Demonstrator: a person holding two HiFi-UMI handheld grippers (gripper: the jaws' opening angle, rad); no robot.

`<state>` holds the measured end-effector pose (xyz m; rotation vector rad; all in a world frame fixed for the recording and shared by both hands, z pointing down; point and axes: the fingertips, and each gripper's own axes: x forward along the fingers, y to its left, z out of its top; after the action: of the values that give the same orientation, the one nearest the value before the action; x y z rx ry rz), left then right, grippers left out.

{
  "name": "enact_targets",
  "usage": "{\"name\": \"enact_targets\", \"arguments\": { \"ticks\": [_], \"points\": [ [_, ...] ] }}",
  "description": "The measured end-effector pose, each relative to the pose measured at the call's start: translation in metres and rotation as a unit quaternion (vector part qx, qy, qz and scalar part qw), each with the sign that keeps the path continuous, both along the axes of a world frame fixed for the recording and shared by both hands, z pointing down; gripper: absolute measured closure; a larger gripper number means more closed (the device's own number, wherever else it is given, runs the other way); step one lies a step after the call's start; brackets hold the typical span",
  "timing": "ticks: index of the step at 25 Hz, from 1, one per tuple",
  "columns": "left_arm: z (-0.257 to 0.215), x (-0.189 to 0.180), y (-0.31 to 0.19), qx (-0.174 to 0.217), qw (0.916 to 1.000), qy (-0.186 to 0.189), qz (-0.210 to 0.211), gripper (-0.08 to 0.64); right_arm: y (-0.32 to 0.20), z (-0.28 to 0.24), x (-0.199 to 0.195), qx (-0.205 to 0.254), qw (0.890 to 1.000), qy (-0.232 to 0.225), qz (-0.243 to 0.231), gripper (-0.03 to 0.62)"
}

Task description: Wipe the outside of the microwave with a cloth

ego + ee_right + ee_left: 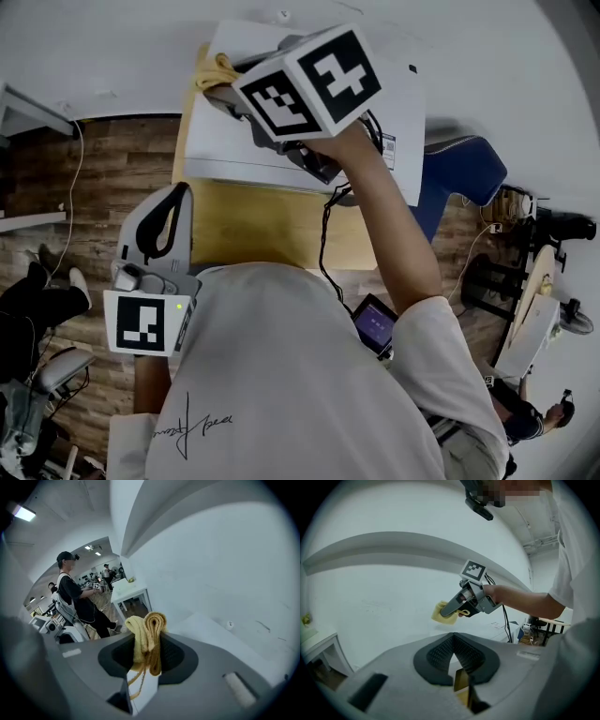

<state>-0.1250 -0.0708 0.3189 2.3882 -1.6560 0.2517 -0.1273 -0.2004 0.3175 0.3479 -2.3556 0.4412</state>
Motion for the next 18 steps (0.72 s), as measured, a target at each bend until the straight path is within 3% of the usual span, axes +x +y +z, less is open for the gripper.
{"name": "enact_targets", "arguments": {
  "ticks": [5, 10, 18],
  "points": [
    [0.002, 0.017, 0.005, 0.007, 0.9996, -0.016, 0.021, 0.568, -0.011, -0.001, 0.07, 0.01, 0.998, 0.016, 0.057, 0.472],
    [-0.001, 0.029, 0.004, 0.012, 0.9991, -0.008, 0.041, 0.568, -0.02, 0.003, 0.132, 0.012, 0.993, 0.03, 0.112, 0.472],
    [-0.007, 0.063, 0.006, 0.017, 0.9974, -0.007, 0.07, 0.568, -0.025, 0.016, 0.246, 0.026, 0.976, 0.085, 0.201, 0.471]
  ]
}}
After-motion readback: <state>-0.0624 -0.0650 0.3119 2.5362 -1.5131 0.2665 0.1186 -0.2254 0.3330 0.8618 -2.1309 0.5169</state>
